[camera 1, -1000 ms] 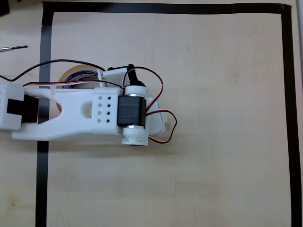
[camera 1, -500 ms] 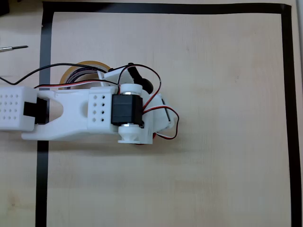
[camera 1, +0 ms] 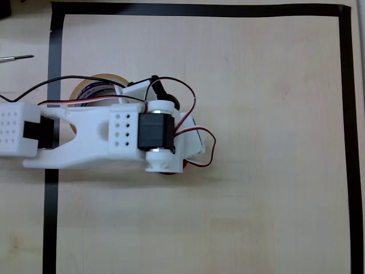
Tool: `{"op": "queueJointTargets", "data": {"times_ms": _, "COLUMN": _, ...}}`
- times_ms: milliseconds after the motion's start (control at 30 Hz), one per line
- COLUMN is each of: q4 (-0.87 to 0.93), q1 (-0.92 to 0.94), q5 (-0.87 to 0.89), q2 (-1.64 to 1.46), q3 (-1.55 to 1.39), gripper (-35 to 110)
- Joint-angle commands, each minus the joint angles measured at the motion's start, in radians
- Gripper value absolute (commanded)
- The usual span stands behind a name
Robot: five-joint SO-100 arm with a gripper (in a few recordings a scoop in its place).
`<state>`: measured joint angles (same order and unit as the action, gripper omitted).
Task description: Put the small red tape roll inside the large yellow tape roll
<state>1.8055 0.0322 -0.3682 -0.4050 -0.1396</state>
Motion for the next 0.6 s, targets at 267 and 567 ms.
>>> {"op": "queueJointTargets", "data": {"times_ms": 267, "q4": 0.002, "q1": 0.046, "q5": -0.021, "q2": 0.009, "q3": -0.123, "gripper": 0}}
{"op": "queueJointTargets", "data": {"times_ms": 567, "q4": 0.002, "q1": 0.069, "q5": -0.023, "q2": 0.009, "q3": -0.123, "gripper": 0}}
